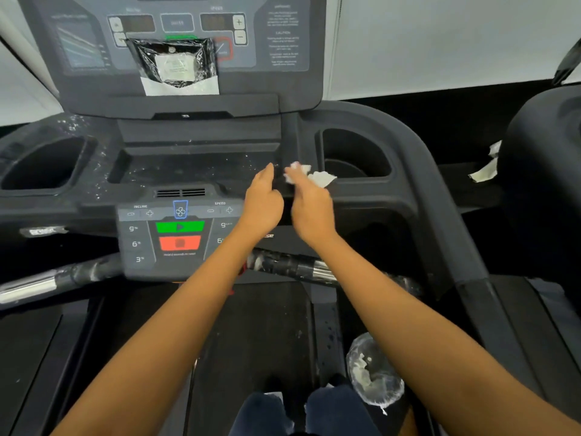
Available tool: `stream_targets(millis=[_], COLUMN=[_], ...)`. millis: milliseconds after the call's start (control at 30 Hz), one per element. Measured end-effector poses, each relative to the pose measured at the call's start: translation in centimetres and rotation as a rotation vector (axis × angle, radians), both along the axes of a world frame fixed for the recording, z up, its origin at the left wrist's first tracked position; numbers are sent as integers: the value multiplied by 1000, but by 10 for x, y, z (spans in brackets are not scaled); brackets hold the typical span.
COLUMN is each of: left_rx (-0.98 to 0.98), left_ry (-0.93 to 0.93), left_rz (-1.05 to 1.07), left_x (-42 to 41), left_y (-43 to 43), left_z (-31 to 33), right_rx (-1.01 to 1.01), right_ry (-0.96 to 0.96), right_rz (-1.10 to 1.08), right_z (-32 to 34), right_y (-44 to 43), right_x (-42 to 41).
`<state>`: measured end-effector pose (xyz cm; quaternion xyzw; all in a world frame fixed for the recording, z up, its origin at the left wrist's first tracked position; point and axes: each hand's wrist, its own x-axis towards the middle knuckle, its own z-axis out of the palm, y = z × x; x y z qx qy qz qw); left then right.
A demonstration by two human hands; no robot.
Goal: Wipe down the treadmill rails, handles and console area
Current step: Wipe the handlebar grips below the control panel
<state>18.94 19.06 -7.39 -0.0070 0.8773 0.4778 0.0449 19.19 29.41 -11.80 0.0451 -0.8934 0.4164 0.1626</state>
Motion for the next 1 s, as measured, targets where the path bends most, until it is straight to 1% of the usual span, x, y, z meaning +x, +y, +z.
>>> stream_targets(millis=[67,100,200,233,300,333,367,433,500,533,633,667,733,767,800,867,900,933,1000], left_rx=[91,120,87,66,33,16,4,-11,-19,-22,-41,-63,-113,-137,-159,-193,-198,-195,-169], left_ry=[-51,-59,-24,-7,56,81,98,104,128,134,183,211,268,287,306,344,365,384,416], left_rz=[31,38,16,16,17,20,26,33,16,-4,-72,-95,-141,-170,-203,-251,-260,-262,-252], left_x=[-3,-4,-3,-4,-4,-4,-5,-8,-6,-4,4,6,11,14,17,24,27,30,35], left_y=[-5,-7,-8,-7,-9,-12,-16,-24,-28,-29,-28,-28,-28,-28,-30,-35,-38,-41,-46], left_z=[8,12,21,22,24,26,25,22,19,19,17,15,11,9,6,1,-1,-2,-6], right_rx=[214,301,416,487,634,673,638,457,394,363,72,90,222,246,225,115,138,208,413], right_ry=[33,0,-148,-174,-219,-215,-147,6,32,2,-42,-64,-147,-183,-206,-232,-237,-214,-160], right_rz=[166,191,150,113,56,41,41,45,35,19,53,102,240,293,304,198,127,70,10], right_z=[-3,-2,5,9,10,11,9,6,6,4,13,15,13,6,-1,-11,-12,-14,-16], right_y=[-13,-13,-7,-8,-18,-23,-27,-28,-20,-14,-16,-23,-37,-41,-43,-40,-39,-42,-53], right_x=[-7,-20,-62,-71,-73,-65,-51,-20,7,21,74,91,125,138,147,149,143,135,114])
